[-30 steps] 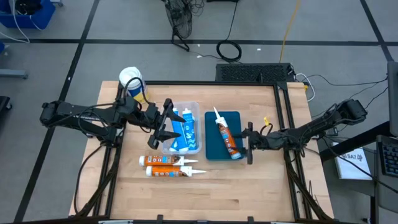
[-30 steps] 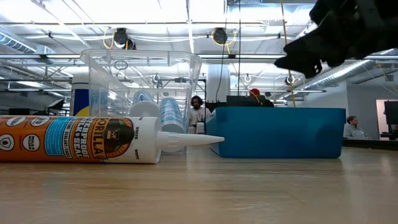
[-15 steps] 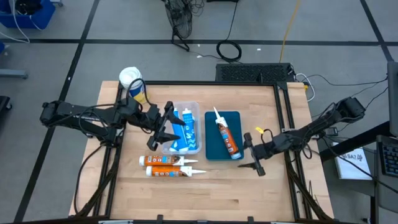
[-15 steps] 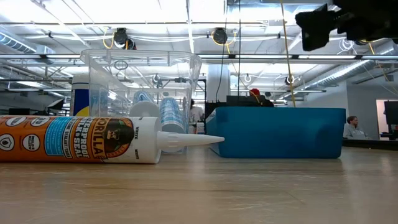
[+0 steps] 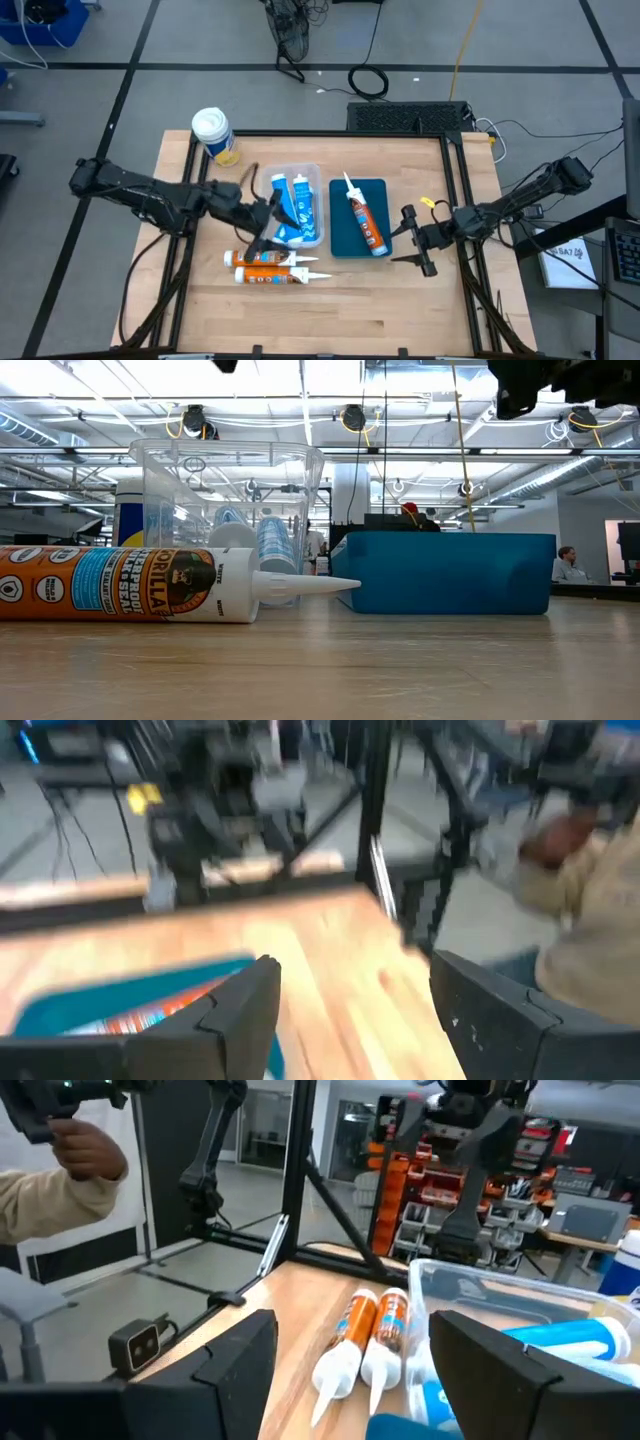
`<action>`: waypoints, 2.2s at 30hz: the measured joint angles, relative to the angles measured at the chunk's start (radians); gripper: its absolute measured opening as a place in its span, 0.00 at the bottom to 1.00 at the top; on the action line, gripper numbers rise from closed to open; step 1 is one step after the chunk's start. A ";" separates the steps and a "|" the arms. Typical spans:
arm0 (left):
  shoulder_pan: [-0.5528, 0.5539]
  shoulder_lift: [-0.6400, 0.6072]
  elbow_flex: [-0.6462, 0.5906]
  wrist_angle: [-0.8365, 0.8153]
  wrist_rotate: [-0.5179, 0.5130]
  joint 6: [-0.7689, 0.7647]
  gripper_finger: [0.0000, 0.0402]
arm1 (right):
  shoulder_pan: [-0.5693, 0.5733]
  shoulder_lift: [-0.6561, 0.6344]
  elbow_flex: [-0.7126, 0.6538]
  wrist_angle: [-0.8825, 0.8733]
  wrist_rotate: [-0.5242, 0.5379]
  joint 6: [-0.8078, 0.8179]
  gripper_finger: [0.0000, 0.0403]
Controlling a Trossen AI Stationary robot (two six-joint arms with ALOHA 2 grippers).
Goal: Pick & place silicon tubes, Sealant and Lysol wipes
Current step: Put the top orange sealant into the blue bin
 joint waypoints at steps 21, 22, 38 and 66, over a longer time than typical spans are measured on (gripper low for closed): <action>-0.219 0.285 0.003 -0.142 -0.203 -0.449 0.63 | 0.000 0.003 0.000 -0.056 0.003 0.026 0.60; -0.238 0.295 0.003 -0.134 -0.230 -0.441 0.63 | 0.000 0.003 0.000 -0.055 0.003 0.026 0.60; -0.360 0.307 0.083 -0.336 -0.388 -0.517 0.63 | 0.000 0.004 0.000 -0.060 0.003 0.025 0.60; -0.510 0.455 0.161 -1.097 -0.401 -1.018 0.63 | 0.000 0.003 0.000 -0.092 0.000 0.025 0.60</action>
